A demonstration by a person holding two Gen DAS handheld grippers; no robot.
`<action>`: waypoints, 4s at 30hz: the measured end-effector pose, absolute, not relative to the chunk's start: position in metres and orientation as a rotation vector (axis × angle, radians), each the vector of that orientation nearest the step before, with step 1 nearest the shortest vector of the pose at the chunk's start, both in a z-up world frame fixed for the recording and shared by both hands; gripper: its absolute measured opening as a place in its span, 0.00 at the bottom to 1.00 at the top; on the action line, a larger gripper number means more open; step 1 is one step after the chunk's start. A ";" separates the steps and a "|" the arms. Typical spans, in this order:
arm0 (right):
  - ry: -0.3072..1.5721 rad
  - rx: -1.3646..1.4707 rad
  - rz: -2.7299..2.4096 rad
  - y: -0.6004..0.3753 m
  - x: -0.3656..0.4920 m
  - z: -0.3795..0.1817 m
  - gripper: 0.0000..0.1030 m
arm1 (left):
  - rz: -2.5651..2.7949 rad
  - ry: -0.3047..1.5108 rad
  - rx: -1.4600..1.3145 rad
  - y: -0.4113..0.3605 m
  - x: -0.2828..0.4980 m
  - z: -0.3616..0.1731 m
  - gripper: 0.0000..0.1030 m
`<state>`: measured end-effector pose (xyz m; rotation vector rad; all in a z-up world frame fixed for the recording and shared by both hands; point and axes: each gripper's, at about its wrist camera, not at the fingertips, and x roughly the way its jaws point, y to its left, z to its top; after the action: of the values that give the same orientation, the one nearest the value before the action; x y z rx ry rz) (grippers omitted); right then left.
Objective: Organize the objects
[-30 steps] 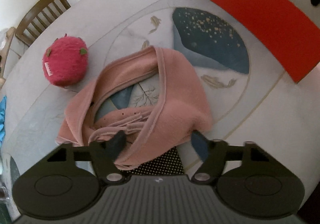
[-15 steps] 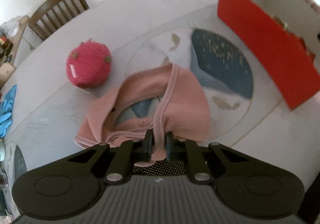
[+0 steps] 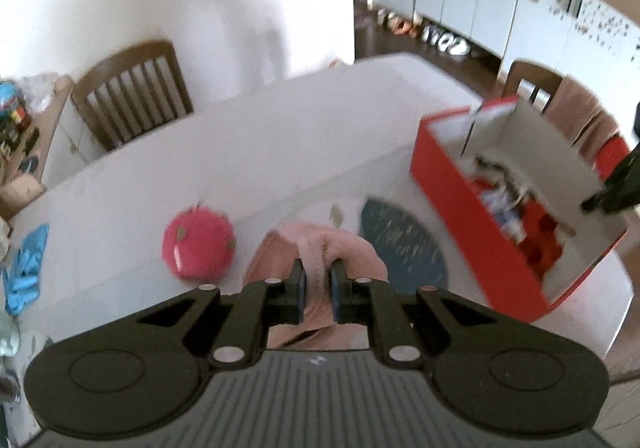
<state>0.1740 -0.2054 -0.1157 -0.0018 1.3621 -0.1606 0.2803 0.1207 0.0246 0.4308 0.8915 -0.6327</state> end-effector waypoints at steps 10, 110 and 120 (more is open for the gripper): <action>1.358 -0.012 -0.142 -0.205 0.174 -0.116 0.07 | -0.758 0.816 0.362 0.073 0.279 0.087 0.11; 1.354 -0.020 -0.140 -0.204 0.173 -0.119 0.08 | -1.053 0.771 0.341 -0.052 0.241 0.139 0.13; 1.361 -0.018 -0.133 -0.204 0.174 -0.122 0.08 | -0.911 0.959 0.387 -0.023 0.265 0.048 0.22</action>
<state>0.1741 -0.2042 -0.1218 -0.0179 1.3606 -0.1333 0.2646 -0.0228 0.0484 0.3865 0.9590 -0.9115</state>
